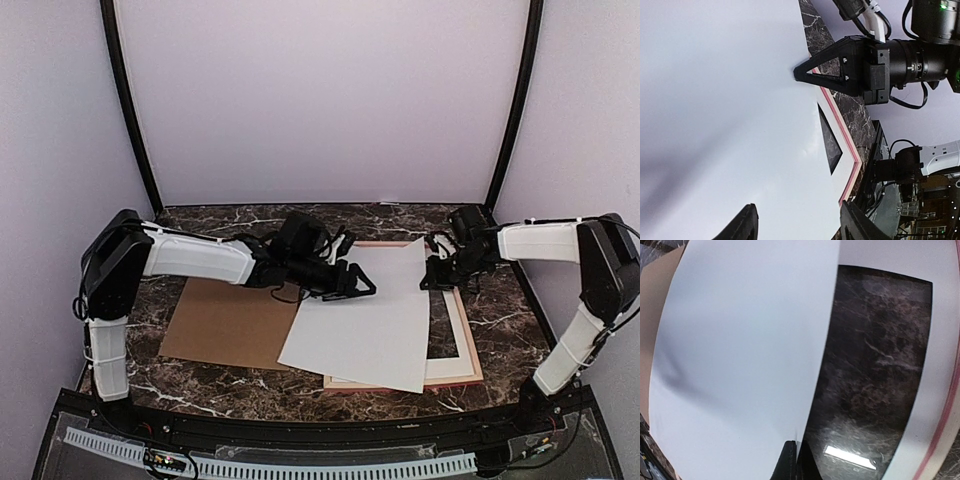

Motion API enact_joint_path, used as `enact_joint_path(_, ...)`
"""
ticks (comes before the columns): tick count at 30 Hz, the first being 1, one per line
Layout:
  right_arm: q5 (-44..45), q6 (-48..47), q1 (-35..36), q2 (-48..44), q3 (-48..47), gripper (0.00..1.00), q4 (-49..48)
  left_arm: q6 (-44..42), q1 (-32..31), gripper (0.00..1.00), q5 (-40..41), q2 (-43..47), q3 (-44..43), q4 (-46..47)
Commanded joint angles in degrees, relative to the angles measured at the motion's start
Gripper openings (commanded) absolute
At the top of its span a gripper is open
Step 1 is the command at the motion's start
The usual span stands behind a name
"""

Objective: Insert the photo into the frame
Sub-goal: Pass from the left arm to the right, then place the photo on the mat board.

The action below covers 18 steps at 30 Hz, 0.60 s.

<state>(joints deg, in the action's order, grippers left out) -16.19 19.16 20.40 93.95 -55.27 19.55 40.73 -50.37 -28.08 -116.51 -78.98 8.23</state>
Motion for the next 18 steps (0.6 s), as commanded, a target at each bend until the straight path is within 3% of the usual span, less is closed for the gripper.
enact_joint_path(1,-4.15,-12.64,-2.91,-2.13,-2.95,0.00,12.03,-9.64,1.44,0.59,4.21,5.81,-0.46,-8.36)
enact_joint_path(7,-2.13,-16.91,-5.17,-0.95,-7.31,0.00,17.39,-13.69,3.68,0.59,7.56,8.45,-0.39,-14.15)
enact_joint_path(18,3.28,-23.14,-9.44,6.27,-16.63,0.00,22.68,-15.63,5.06,0.60,8.79,9.97,-0.35,-16.81)
